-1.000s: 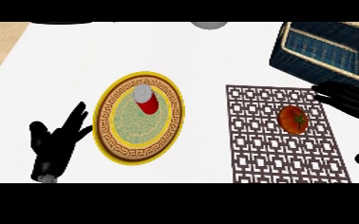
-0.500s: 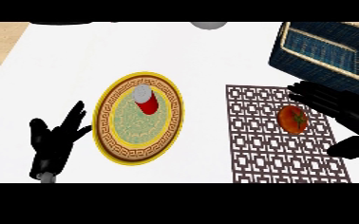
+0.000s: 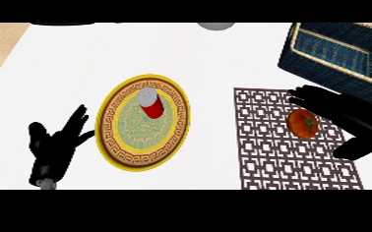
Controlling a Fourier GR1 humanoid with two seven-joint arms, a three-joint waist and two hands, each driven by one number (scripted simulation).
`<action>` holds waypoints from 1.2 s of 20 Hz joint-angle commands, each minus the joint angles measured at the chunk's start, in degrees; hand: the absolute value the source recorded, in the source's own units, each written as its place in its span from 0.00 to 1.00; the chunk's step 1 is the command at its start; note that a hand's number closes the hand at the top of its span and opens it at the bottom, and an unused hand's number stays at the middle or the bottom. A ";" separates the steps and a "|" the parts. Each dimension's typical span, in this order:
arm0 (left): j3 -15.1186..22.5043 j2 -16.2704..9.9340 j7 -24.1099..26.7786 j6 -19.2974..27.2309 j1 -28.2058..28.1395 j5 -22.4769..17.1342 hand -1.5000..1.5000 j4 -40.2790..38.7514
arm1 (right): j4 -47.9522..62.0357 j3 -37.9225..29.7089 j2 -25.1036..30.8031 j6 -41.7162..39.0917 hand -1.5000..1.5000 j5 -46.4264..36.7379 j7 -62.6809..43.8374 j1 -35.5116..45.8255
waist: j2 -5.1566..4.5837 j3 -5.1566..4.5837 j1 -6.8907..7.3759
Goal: Pick the tomato from the placemat and place it in the basket
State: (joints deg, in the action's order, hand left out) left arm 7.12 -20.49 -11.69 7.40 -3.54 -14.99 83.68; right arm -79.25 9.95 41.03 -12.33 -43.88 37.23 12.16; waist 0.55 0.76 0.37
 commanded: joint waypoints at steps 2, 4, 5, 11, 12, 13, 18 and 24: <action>0.80 -0.16 -2.09 -1.14 -3.27 0.95 0.50 -4.13 | 2.73 0.50 -2.02 2.47 0.00 -2.13 1.33 -1.42 | -0.63 -0.74 -0.22; 1.77 0.43 -0.31 -1.68 -5.97 1.41 0.50 -3.39 | -0.30 1.29 -2.80 1.57 0.00 -2.67 -0.83 -1.82 | -0.49 -0.77 -0.34; 3.13 2.22 1.14 -0.19 -5.98 3.12 0.50 -3.56 | 3.14 -0.78 -1.23 0.17 0.00 -1.15 1.94 1.11 | -0.63 -0.76 0.01; 1.92 2.17 -2.68 1.26 -3.94 3.28 0.50 -2.38 | 8.23 -0.68 -3.95 4.97 0.00 -3.53 4.46 1.21 | -0.75 -0.70 0.10; 1.76 2.01 -3.94 0.09 -2.17 2.45 0.50 -2.91 | 6.88 -0.37 -3.37 1.38 0.00 -3.07 3.53 3.01 | -0.71 -0.74 -0.09; 1.46 1.50 -2.61 -1.14 -4.24 2.00 0.50 -2.56 | 7.22 0.46 -5.84 4.18 0.00 -4.84 1.32 1.85 | -0.67 -0.75 0.03; -0.08 0.66 -1.73 -2.83 -2.11 1.71 0.50 -4.99 | 8.58 0.51 -5.72 10.42 1.00 -8.29 5.82 4.74 | -0.79 -0.75 -0.04; 1.88 2.47 -5.07 -0.74 -3.82 3.27 0.50 -0.79 | 11.18 0.92 -7.52 13.42 1.00 -10.86 7.29 5.43 | -0.69 -0.73 0.11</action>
State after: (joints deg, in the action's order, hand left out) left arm 6.76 -18.74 -12.71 7.31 -5.26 -12.39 86.11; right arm -70.05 10.08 34.87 -1.00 -52.69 43.64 16.76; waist 0.74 0.65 0.42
